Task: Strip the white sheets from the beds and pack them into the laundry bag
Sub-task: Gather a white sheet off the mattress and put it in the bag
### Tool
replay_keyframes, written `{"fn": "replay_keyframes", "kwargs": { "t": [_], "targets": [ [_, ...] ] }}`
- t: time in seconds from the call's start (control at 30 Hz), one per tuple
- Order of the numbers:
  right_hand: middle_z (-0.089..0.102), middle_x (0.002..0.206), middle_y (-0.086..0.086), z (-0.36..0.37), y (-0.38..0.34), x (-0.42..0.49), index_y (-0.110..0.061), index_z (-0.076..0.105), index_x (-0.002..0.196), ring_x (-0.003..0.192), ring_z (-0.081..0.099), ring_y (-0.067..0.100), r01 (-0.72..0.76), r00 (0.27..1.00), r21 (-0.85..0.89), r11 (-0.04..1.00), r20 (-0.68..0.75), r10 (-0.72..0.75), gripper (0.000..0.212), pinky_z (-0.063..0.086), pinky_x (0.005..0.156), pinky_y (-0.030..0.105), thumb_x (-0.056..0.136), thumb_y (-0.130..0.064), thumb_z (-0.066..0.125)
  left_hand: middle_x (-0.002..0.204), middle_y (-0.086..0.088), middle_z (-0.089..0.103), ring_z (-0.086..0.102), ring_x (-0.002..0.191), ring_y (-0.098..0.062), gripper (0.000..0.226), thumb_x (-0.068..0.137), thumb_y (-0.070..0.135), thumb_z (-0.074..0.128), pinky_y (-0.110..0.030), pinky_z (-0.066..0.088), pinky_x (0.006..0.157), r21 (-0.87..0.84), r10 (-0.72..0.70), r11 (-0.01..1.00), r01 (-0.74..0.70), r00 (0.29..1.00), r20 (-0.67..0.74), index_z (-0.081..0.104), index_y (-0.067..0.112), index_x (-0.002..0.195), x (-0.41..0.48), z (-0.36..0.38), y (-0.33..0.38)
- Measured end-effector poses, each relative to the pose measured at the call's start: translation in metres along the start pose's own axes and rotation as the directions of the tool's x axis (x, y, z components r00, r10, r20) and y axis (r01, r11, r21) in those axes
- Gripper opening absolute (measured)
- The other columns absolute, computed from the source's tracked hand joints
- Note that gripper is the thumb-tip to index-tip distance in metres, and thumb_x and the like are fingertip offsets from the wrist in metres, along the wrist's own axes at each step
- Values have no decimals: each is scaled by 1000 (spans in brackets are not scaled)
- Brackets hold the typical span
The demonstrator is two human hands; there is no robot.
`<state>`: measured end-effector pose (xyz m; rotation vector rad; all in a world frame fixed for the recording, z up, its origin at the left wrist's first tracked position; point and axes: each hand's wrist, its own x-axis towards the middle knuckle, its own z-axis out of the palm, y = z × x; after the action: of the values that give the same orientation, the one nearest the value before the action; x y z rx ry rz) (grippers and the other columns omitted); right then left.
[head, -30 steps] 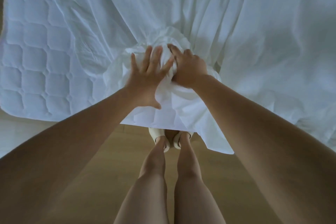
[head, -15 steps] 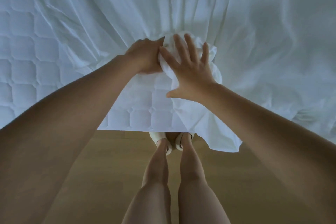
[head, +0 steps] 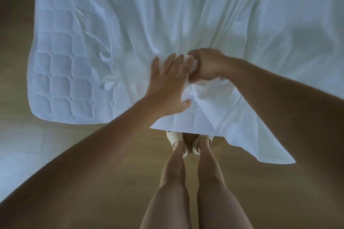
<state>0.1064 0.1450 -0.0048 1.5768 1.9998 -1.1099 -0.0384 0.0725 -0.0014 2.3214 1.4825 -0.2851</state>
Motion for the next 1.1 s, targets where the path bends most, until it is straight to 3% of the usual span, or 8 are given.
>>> {"fn": "replay_keyframes", "kwargs": {
  "t": [0.1,0.2,0.4,0.57,0.73,0.9,1.0,1.1],
  "targets": [
    [69,93,-1,-14,15,3,-26,64,99,85,66,22,-120,966,204,971,250,67,41,55,76,34,62,-25,81,159,-11,-10,-11,146,-33,122,74,61,67,-66,-5,109,113,75,990,-82,995,71,-27,29,144,-3,16,-7],
    [68,104,2,-1,29,-2,-23,60,109,94,65,21,-187,941,290,939,326,87,49,52,82,32,64,-22,81,159,-13,-6,-7,146,-35,118,72,58,71,-68,-1,108,99,115,986,-131,982,152,-18,35,147,12,32,-10],
    [38,138,9,31,19,-37,-21,27,144,129,34,31,-74,947,-149,986,-322,22,86,28,105,44,73,-46,70,141,-3,44,38,133,-26,100,72,45,70,-53,18,111,-44,159,987,-154,976,148,10,34,150,37,41,-12],
    [-3,158,13,60,11,-57,-23,-16,150,145,-5,37,-116,984,-371,921,-170,55,125,0,111,63,69,-65,68,94,7,64,61,93,-23,71,69,35,68,-32,44,79,-231,32,973,-2,992,125,43,30,135,47,16,-5],
    [37,141,5,28,35,-40,-27,27,143,131,33,31,-29,993,-356,934,-118,-14,101,23,105,52,60,-63,72,106,10,60,56,101,-17,75,60,34,80,-29,40,82,-553,-70,794,253,941,330,49,35,128,52,3,-2],
    [48,132,-1,9,46,-30,-29,37,138,125,40,24,-15,1000,-202,979,-28,10,98,27,103,45,55,-62,77,152,-10,21,18,142,-29,103,71,45,72,-49,19,113,-327,-74,936,130,981,177,11,25,152,48,2,28],
    [22,155,2,21,50,-47,-29,18,150,144,12,25,-71,994,-198,978,-98,53,108,8,115,51,63,-61,73,159,-11,-5,-6,147,-29,108,79,45,64,-56,2,115,-77,103,993,-94,987,122,-11,17,152,42,4,60],
    [-4,160,5,32,59,-84,-28,2,153,146,-12,28,-268,956,-70,961,-143,256,112,-9,116,49,69,-58,72,160,-11,-9,-3,148,-28,110,82,49,58,-57,6,114,21,185,981,-191,970,155,-25,18,147,47,16,79]
  ]
}}
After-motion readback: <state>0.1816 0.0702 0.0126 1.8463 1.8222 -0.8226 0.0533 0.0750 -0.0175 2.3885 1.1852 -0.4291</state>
